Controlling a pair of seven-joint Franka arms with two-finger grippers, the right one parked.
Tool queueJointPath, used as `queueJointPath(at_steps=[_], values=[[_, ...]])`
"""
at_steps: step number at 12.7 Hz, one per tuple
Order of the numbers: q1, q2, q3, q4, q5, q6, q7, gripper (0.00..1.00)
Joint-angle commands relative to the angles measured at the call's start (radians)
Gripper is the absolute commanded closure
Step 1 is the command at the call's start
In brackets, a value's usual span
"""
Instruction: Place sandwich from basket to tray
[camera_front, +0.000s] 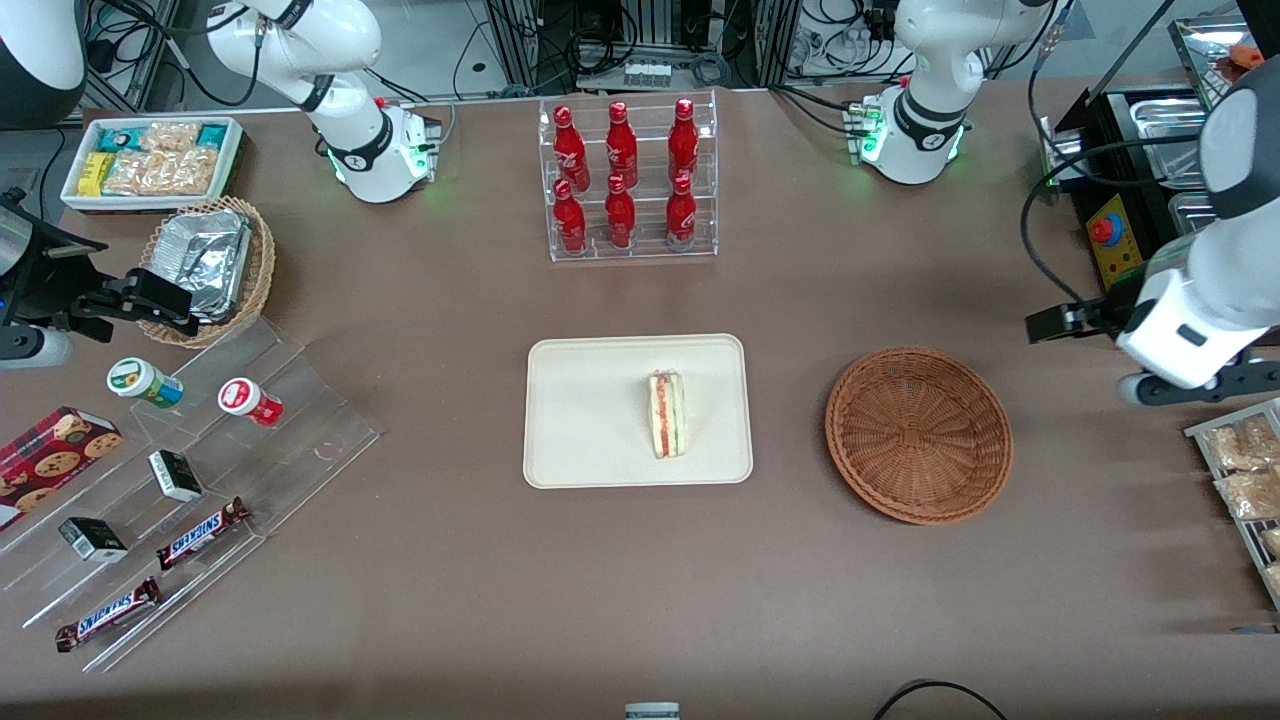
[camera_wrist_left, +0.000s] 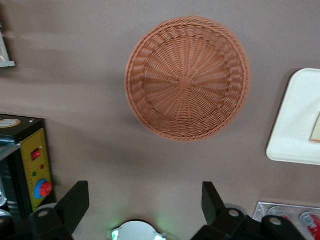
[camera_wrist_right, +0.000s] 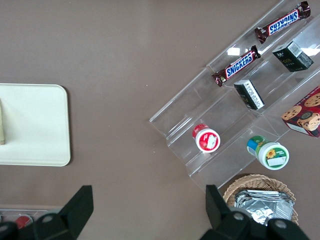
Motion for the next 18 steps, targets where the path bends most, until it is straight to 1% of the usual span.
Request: queueJointPath(at_steps=[1,3,6,8,10,11,13,15,17,18], values=[[-0.004,-0.058,0.045,-0.049,0.001,0.000,0.048,0.01],[-0.034,-0.064,0.085,-0.048,0.001,0.003,0.066,0.01],[-0.035,-0.064,0.102,-0.043,0.001,0.003,0.103,0.01],[-0.087,-0.064,0.153,-0.043,0.001,0.000,0.101,0.01],[-0.104,-0.082,0.167,-0.060,0.000,-0.001,0.103,0.01],[-0.104,-0.102,0.167,-0.078,-0.006,0.002,0.103,0.01],[-0.104,-0.174,0.167,-0.170,-0.008,0.046,0.103,0.01],[-0.103,-0.193,0.167,-0.187,-0.008,0.051,0.112,0.01],[-0.095,-0.251,0.177,-0.254,-0.013,0.068,0.176,0.01],[-0.095,-0.251,0.182,-0.250,-0.017,0.071,0.177,0.01]])
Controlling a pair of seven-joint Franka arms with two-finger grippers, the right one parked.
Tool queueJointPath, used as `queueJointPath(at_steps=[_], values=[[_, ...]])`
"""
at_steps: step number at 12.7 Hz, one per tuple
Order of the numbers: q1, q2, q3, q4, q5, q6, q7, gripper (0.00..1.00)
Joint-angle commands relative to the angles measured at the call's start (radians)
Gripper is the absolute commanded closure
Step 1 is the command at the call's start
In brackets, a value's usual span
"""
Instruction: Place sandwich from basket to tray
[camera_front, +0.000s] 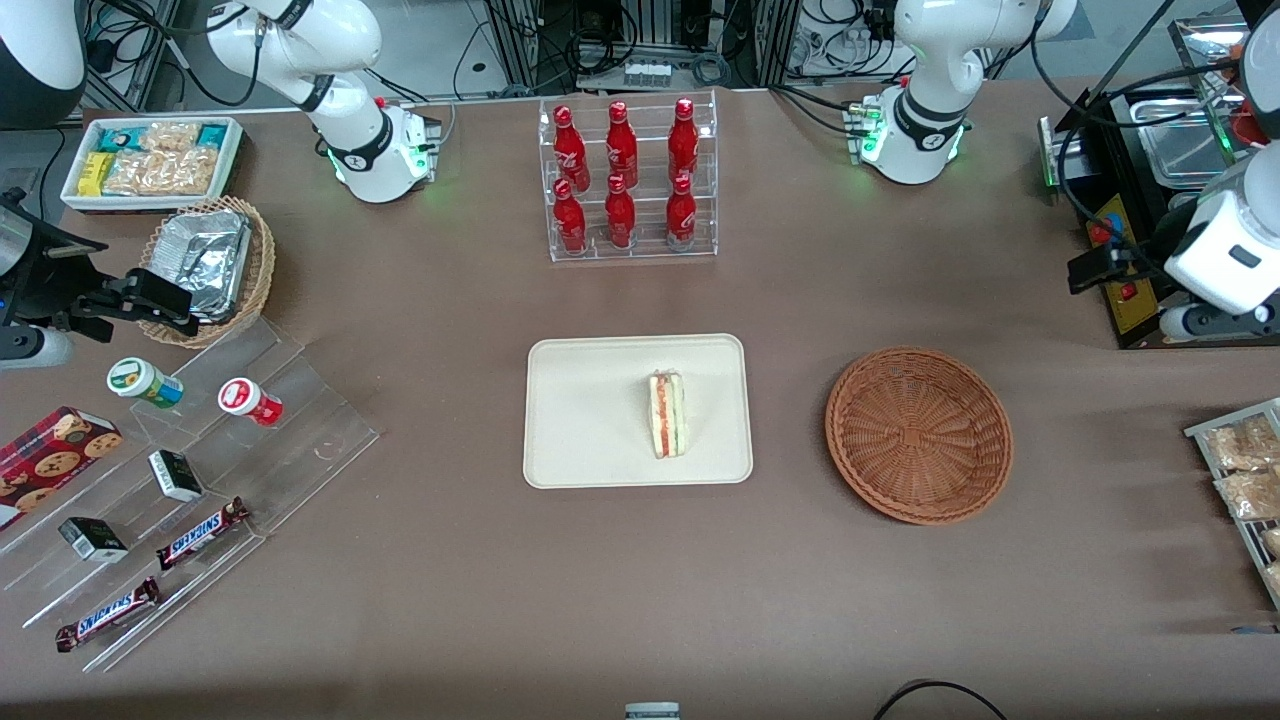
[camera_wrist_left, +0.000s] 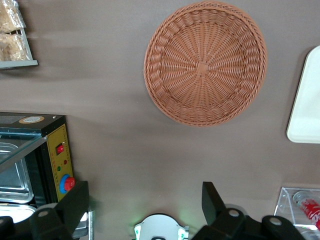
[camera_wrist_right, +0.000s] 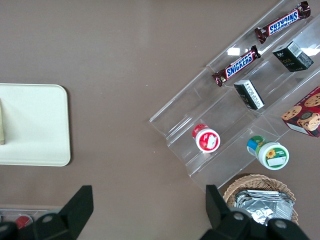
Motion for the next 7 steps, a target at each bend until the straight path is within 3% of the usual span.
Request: queueJointPath(at_steps=[1,7], values=[[-0.001,-0.060,0.022,-0.064,-0.015,0.036,0.035,0.01],[0.000,-0.020,0.023,-0.019,-0.035,0.010,0.031,0.01]])
